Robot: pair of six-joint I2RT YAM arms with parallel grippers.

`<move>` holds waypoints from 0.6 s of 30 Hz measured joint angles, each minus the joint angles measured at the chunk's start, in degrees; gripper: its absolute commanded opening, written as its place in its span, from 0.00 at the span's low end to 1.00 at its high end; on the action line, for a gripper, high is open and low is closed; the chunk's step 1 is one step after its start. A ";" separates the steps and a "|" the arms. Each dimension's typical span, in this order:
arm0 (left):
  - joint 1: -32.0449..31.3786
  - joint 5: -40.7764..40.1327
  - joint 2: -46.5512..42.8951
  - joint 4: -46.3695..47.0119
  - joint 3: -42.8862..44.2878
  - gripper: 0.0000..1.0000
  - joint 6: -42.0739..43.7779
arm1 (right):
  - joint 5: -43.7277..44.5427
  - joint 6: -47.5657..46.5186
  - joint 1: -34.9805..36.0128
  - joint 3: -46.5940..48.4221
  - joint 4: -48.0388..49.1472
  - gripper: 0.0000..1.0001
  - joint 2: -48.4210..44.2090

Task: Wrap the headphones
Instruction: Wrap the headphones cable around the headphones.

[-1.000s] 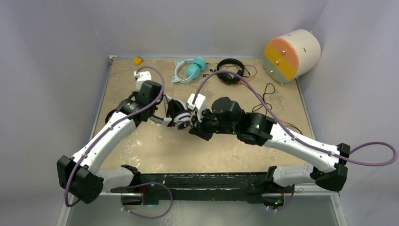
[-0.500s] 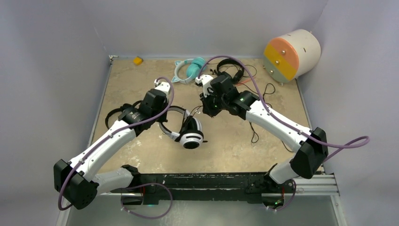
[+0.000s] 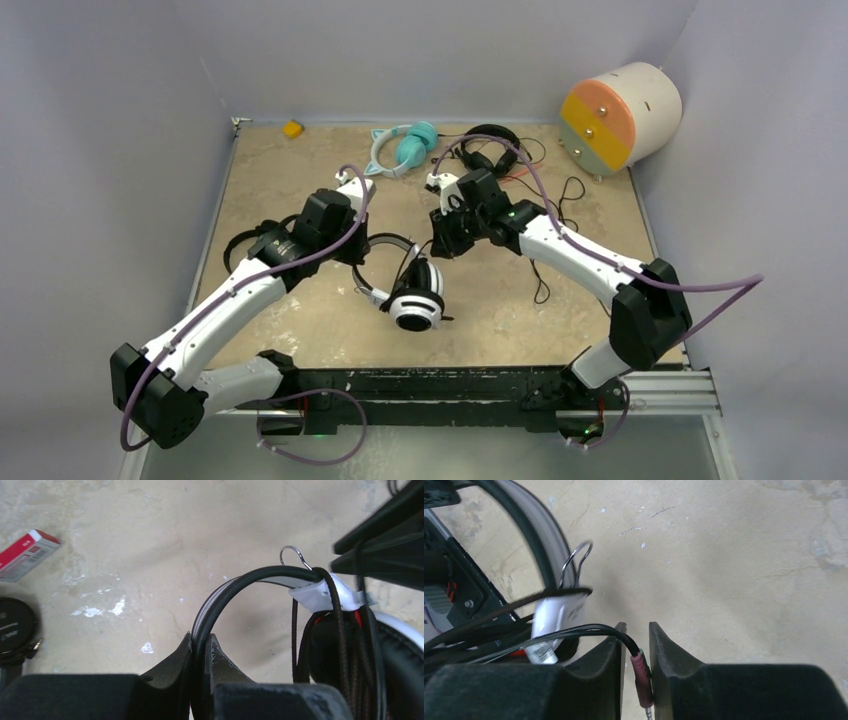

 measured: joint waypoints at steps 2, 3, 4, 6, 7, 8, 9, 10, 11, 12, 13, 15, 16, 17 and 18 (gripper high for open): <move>0.00 1.53 -0.50 -0.09 0.00 0.00 -1.05 | -1.77 0.79 -0.26 -0.98 1.49 0.32 0.92; 0.00 2.29 -0.59 -0.17 0.02 0.00 -1.57 | -2.75 1.07 -0.44 -1.68 2.47 0.32 1.31; 0.00 2.75 -0.59 -0.31 0.02 0.00 -2.03 | -3.39 1.38 -0.57 -2.60 3.52 0.32 1.62; 0.00 3.48 -0.57 -0.94 0.02 0.00 -3.21 | -4.61 2.34 -1.03 -5.05 5.64 0.32 1.68; 0.00 3.74 -0.57 -1.14 0.02 0.00 -3.65 | -5.53 2.89 -1.25 -6.23 6.56 0.32 1.68; 0.00 3.82 -0.57 -1.22 0.00 0.00 -4.07 | -6.27 3.37 -1.44 -7.21 7.43 0.33 1.68; 0.00 3.85 -0.57 -1.11 -0.20 0.00 -4.59 | -6.95 3.82 -1.60 -8.13 8.24 0.35 1.68; 0.02 3.91 -0.61 -0.63 -0.63 0.00 -5.07 | -7.41 4.20 -1.70 -8.76 8.85 0.38 1.68; 0.02 4.07 -0.68 0.22 -1.46 0.00 -5.66 | -7.80 4.52 -1.81 -9.44 9.66 0.42 1.68; 0.02 4.31 -0.85 1.14 -2.51 0.00 -6.47 | -8.11 4.94 -1.92 -10.16 10.43 0.47 1.68; 0.02 4.52 -1.14 2.12 -3.85 0.00 -7.43 | -8.31 5.31 -2.12 -10.84 11.08 0.51 1.68; 0.09 4.81 -1.62 3.58 -6.12 0.00 -9.18 | -8.20 5.81 -2.40 -12.20 12.07 0.56 1.68; 0.31 4.98 -1.77 4.33 -7.17 0.00 -10.16 | -7.85 6.08 -2.60 -12.98 12.46 0.59 1.68; 0.63 5.31 -1.86 5.18 -8.15 0.00 -11.06 | -7.23 6.38 -2.82 -13.94 12.79 0.61 1.68; 1.18 5.75 -1.92 6.01 -9.09 0.00 -11.87 | -6.91 6.71 -2.99 -14.62 12.94 0.64 1.68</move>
